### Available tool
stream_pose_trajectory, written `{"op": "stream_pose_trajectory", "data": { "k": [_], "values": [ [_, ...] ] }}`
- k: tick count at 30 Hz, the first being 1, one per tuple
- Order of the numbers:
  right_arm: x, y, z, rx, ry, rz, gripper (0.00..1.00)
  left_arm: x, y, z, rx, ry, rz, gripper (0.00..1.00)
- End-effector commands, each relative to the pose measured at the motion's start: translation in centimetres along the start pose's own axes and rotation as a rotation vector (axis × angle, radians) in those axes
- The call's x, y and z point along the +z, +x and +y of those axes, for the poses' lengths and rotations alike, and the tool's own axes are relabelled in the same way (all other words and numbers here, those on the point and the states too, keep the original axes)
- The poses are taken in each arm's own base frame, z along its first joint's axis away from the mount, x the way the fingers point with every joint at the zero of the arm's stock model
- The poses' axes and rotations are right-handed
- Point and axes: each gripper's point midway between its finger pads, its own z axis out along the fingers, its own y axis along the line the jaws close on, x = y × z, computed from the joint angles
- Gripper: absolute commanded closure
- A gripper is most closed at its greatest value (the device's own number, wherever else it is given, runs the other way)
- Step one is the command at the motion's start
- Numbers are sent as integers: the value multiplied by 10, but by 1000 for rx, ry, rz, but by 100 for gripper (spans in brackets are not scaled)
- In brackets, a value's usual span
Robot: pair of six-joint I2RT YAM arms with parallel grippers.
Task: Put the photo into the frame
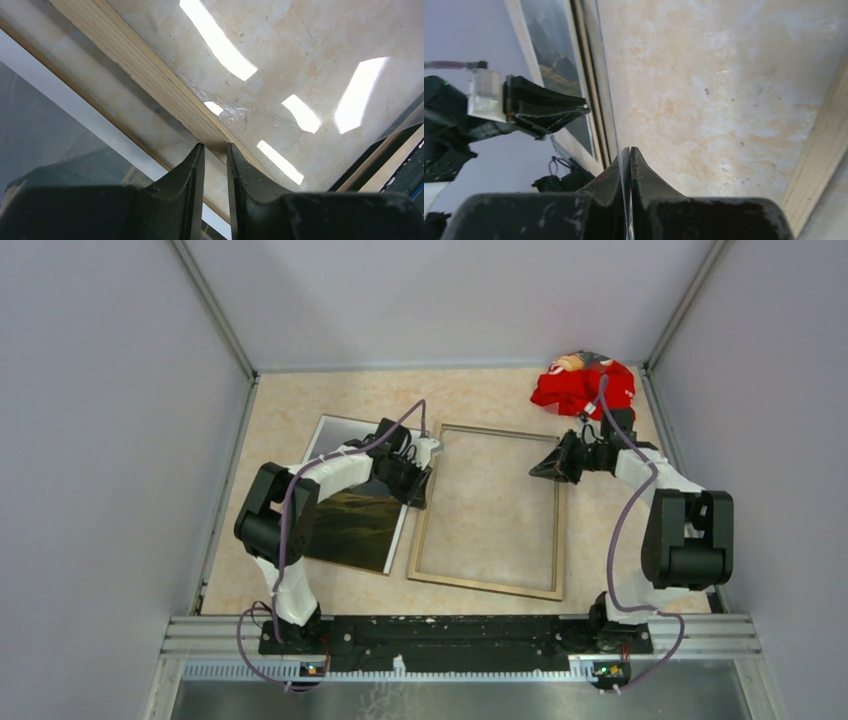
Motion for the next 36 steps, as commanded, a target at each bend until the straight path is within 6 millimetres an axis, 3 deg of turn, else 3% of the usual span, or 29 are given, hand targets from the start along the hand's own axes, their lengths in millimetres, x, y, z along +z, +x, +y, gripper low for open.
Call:
{"op": "stream_pose_trajectory", "data": {
  "k": [1, 10, 19, 27, 31, 36],
  "values": [
    [-19, -6, 54, -25, -212, -44, 100, 5, -4, 1, 14, -6, -11, 75],
    [-38, -10, 92, 5, -354, -105, 100, 7, 0, 1, 8, 0, -6, 88],
    [-30, -4, 90, 40, -335, -95, 100, 9, 5, 0, -4, 9, 2, 92],
    [-32, -15, 99, 99, -363, -151, 100, 10, 8, 0, -9, 13, 8, 97],
    [-27, -10, 110, 104, -370, -136, 100, 10, 7, 0, -8, 13, 5, 99],
    [-27, -10, 109, 115, -358, -141, 100, 9, 8, -1, -7, 13, 4, 100]
  ]
}}
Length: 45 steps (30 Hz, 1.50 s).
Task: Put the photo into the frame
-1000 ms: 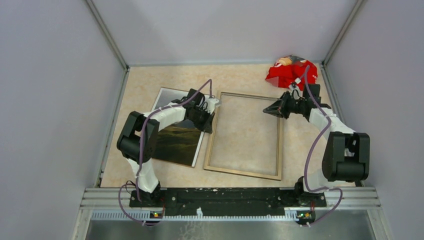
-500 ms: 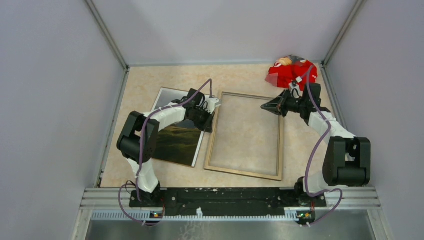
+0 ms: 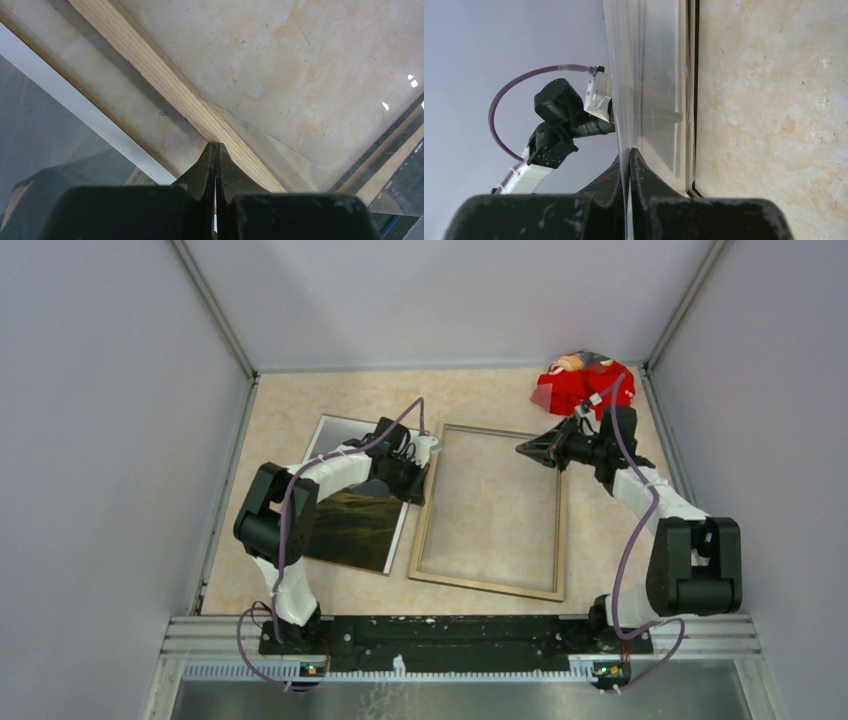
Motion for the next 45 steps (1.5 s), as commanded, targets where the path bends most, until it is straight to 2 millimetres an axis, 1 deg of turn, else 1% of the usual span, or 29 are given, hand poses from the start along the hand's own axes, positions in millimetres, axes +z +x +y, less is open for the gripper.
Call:
{"op": "stream_pose_trajectory", "data": {
  "k": [1, 5, 11, 15, 22, 27, 33, 40, 43, 45],
  "values": [
    [0, -1, 18, -30, -27, -27, 100, 9, 13, -2, 3, 11, 25, 100],
    [0, -1, 20, -27, -26, -30, 100, 9, 15, -2, 2, 14, 27, 100],
    [-1, -5, 34, -27, -37, -40, 100, 9, 16, -2, 2, 11, 29, 100],
    [1, -7, 37, -22, -29, -49, 100, 9, 15, -2, 0, 14, 25, 100],
    [10, -1, 27, 7, -7, -50, 100, 9, 16, -6, -9, 34, 26, 100],
    [12, 1, 13, 28, 25, -56, 100, 8, 17, -5, -17, 46, 21, 100],
    [18, -2, -3, 76, 54, -73, 100, 3, 17, -4, -57, 98, 5, 100],
    [24, -7, -13, 141, 53, -98, 100, 5, 23, -5, -61, 116, 7, 100],
    [23, -8, -15, 146, 54, -104, 100, 7, 25, -5, -64, 118, 11, 100],
    [20, -9, -12, 134, 56, -104, 100, 7, 25, -4, -62, 115, 11, 100]
  ]
}}
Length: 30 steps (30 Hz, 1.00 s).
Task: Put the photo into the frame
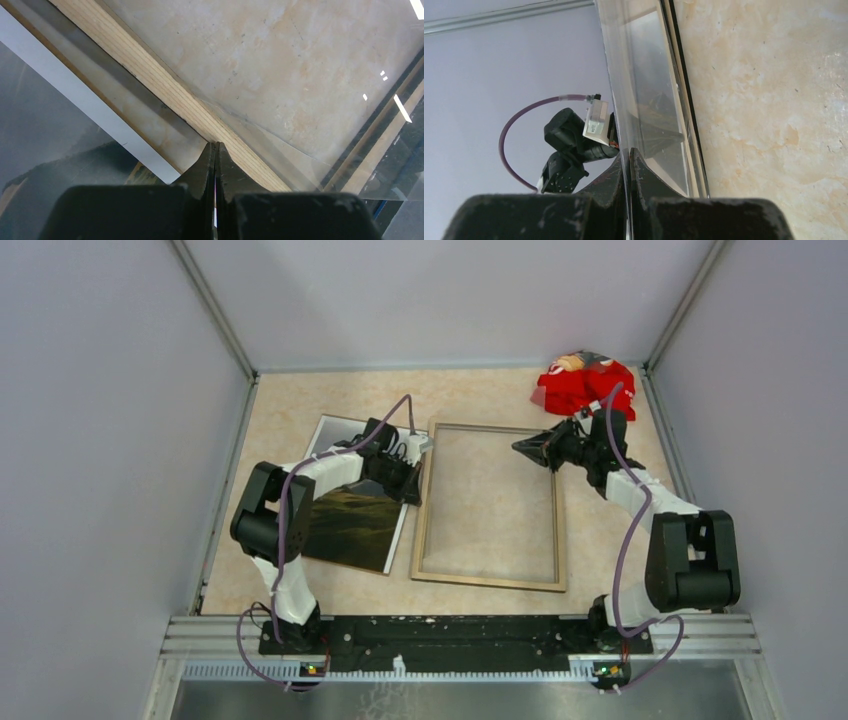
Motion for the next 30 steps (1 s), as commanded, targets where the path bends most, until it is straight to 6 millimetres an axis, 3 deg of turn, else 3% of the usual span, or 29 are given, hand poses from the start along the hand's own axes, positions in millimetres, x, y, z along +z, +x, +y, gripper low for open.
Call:
{"op": "stream_pose_trajectory", "data": {
  "k": [1, 10, 16, 22, 30],
  "values": [
    [-2, 1, 0, -9, 11, -5, 100, 11, 20, -6, -16, 31, 50, 100],
    [-28, 3, 49, -146, -71, 33, 100, 13, 21, -1, -21, 11, 54, 100],
    [-37, 10, 60, -147, -79, 43, 100, 13, 22, 1, -27, 1, 55, 100],
    [-39, 13, 57, -209, -62, 67, 100, 12, 21, 3, -31, -4, 53, 100],
    [-36, 12, 27, -260, 17, 111, 100, 7, 17, 9, -30, -20, 39, 100]
  ]
}}
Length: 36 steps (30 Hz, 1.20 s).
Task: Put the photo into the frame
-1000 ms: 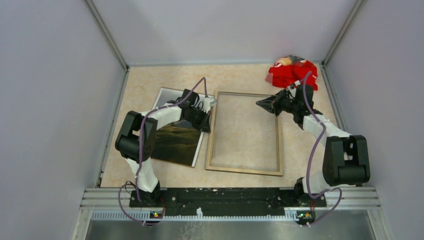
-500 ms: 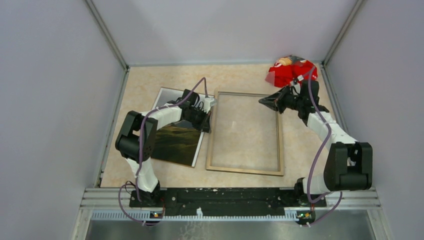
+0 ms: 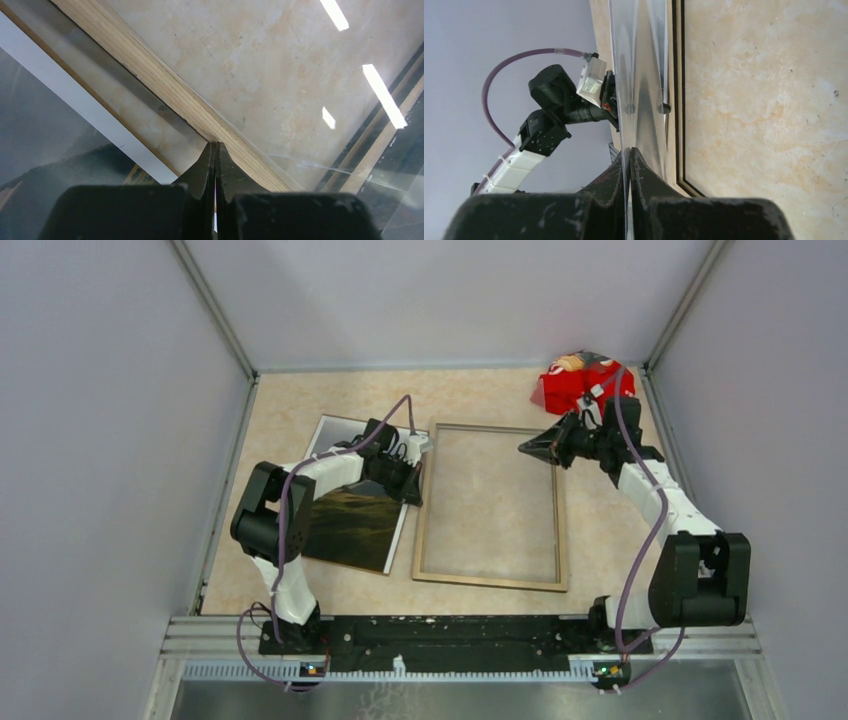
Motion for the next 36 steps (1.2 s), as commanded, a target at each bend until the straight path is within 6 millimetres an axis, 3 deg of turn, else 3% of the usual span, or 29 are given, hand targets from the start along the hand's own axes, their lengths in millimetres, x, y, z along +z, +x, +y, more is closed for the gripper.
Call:
{"op": "stream_pose_trajectory", "data": {
  "k": [1, 7, 13, 30, 36],
  "values": [
    [0, -3, -4, -51, 0, 22, 100, 6, 18, 9, -22, -24, 45, 100],
    [1, -8, -31, 7, 27, 0, 100, 5, 19, 10, -20, -30, 50, 100],
    [2, -10, -45, 32, 44, -10, 100, 6, 18, 10, -22, -28, 50, 100],
    [3, -18, -68, 80, 48, -44, 100, 5, 17, 11, -18, -34, 47, 100],
    [1, -15, -60, 63, 15, -30, 100, 7, 18, 12, -21, -35, 51, 100]
  ]
}}
